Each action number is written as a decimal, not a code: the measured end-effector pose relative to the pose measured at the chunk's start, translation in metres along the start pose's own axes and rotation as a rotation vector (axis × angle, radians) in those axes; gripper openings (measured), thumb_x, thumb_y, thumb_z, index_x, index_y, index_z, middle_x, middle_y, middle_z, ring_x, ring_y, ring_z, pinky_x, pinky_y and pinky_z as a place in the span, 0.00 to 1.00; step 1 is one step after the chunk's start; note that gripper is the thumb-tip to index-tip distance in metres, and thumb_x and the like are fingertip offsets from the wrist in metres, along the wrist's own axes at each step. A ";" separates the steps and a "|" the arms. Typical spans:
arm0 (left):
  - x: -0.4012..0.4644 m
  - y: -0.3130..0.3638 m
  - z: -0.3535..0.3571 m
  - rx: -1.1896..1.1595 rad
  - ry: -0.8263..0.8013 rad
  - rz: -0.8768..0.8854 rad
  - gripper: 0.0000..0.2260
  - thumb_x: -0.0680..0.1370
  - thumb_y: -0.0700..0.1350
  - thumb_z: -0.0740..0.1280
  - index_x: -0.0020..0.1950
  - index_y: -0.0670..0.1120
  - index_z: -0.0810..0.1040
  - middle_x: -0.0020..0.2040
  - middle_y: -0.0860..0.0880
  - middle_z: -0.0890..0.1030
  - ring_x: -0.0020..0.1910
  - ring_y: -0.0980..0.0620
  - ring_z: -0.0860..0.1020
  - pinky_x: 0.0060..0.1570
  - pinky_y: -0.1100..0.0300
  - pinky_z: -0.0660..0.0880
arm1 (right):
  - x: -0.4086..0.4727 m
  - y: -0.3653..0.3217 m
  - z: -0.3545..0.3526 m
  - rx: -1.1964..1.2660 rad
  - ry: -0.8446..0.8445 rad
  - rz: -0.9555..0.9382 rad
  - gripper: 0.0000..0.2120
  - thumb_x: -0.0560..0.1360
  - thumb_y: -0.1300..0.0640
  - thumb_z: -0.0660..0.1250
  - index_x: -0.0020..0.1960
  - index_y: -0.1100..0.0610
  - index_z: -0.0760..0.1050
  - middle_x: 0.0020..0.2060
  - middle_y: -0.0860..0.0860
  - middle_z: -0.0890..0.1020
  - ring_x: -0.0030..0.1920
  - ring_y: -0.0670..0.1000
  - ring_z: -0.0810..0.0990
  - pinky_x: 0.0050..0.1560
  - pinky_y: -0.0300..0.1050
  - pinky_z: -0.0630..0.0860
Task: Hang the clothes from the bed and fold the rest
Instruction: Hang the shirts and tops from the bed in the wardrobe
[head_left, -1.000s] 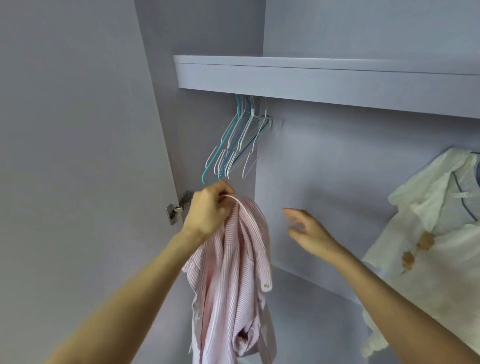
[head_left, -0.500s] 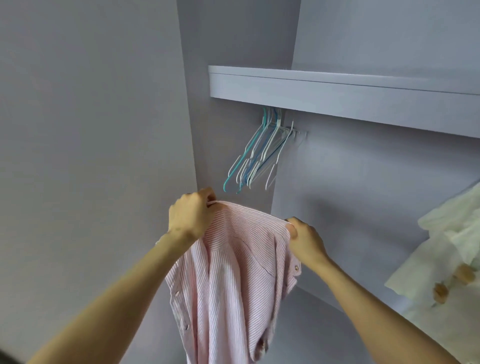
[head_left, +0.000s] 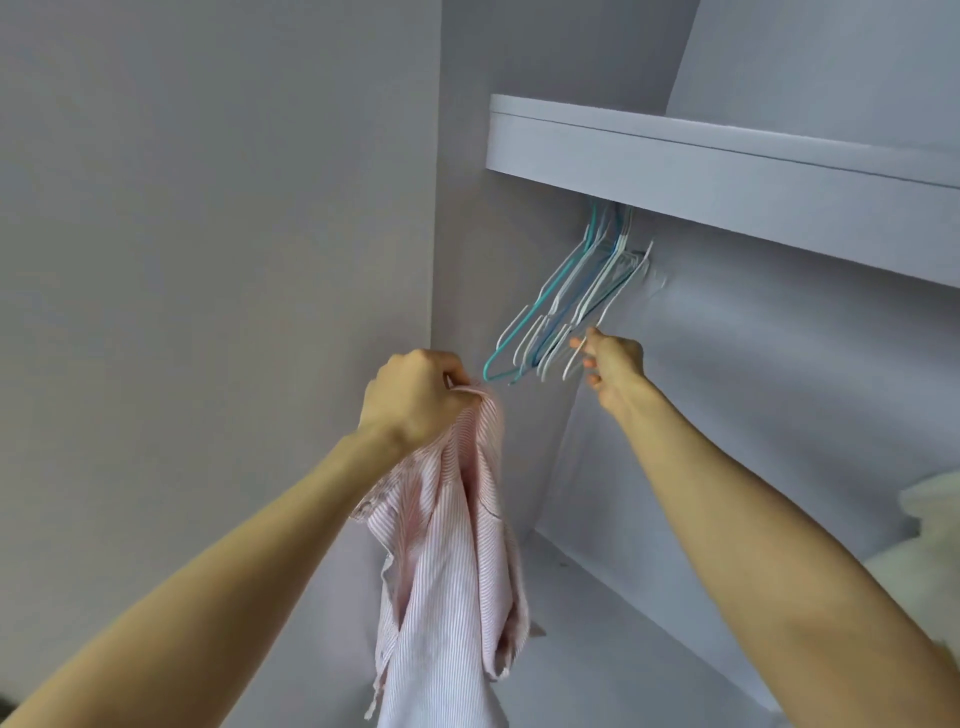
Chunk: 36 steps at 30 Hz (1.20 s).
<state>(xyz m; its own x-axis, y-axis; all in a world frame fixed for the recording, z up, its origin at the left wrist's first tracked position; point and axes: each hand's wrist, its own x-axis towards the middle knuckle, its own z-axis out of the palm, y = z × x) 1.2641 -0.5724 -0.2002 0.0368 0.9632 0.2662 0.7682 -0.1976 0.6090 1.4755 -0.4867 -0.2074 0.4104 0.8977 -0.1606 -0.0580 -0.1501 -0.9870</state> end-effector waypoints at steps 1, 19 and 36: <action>-0.001 0.000 0.000 0.004 0.005 0.004 0.06 0.70 0.50 0.72 0.35 0.54 0.78 0.35 0.53 0.77 0.43 0.46 0.76 0.41 0.58 0.71 | 0.002 -0.002 0.003 0.025 0.014 0.015 0.12 0.79 0.62 0.59 0.37 0.59 0.70 0.41 0.54 0.78 0.27 0.47 0.60 0.19 0.33 0.56; -0.043 -0.022 0.024 0.037 0.120 0.047 0.08 0.77 0.47 0.64 0.55 0.53 0.79 0.50 0.50 0.79 0.49 0.42 0.77 0.43 0.56 0.68 | -0.093 0.085 -0.061 -0.126 -0.078 -0.108 0.13 0.73 0.71 0.60 0.40 0.54 0.64 0.34 0.53 0.75 0.33 0.48 0.73 0.34 0.39 0.68; -0.066 -0.017 0.051 -0.147 -0.162 -0.042 0.07 0.77 0.41 0.63 0.50 0.45 0.80 0.46 0.46 0.81 0.49 0.44 0.76 0.47 0.60 0.70 | -0.164 0.176 -0.153 -0.153 0.341 -0.217 0.16 0.80 0.61 0.56 0.34 0.58 0.72 0.32 0.49 0.73 0.34 0.46 0.68 0.37 0.30 0.66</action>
<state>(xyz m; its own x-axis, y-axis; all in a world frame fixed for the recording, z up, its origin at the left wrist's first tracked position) 1.2812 -0.6236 -0.2658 0.1175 0.9856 0.1219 0.6699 -0.1693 0.7229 1.5371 -0.7241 -0.3529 0.6772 0.7306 0.0878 0.1879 -0.0563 -0.9806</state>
